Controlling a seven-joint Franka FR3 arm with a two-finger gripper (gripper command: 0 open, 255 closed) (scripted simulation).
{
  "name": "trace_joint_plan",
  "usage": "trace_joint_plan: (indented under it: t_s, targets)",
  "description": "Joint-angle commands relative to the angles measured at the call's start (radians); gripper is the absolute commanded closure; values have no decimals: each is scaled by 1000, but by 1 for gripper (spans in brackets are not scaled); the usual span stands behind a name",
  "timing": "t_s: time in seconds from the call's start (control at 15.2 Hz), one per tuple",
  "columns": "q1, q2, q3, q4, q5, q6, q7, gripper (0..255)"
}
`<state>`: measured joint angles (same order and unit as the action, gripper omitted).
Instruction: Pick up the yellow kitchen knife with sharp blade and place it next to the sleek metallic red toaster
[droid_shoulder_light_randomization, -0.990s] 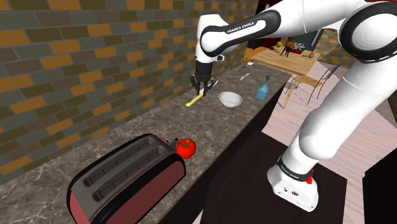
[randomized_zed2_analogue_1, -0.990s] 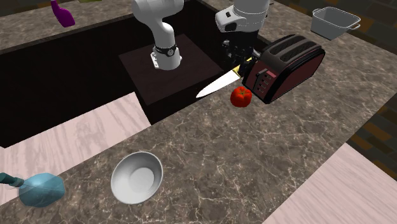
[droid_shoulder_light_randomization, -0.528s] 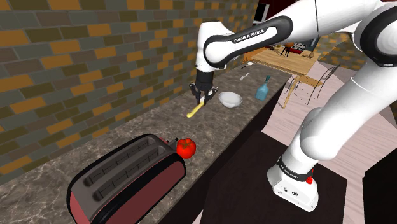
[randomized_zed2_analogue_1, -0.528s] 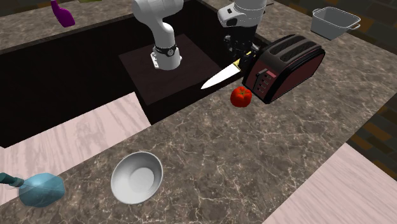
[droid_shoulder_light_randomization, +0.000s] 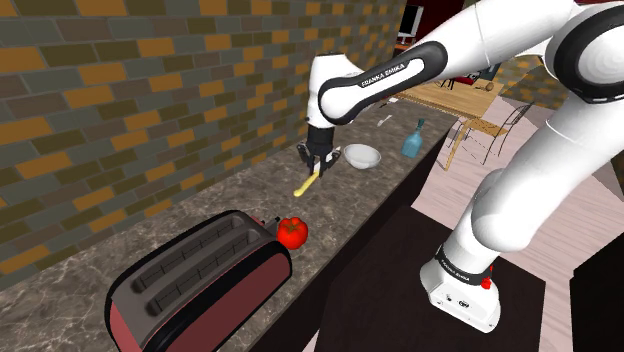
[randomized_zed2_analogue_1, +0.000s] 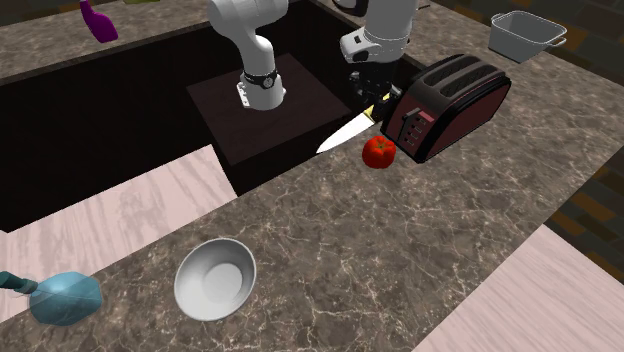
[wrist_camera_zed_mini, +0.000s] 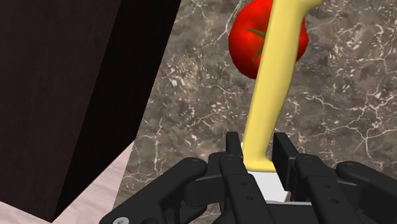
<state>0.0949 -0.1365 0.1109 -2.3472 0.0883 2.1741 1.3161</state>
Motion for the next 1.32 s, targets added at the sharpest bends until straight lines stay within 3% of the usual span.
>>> trace_joint_plan:
  t_s: [0.0,1.25]
  targets:
    - [0,14,0,-15,0,30,-1,255]
    - [2,199,4,-99,-7,298,-6,255]
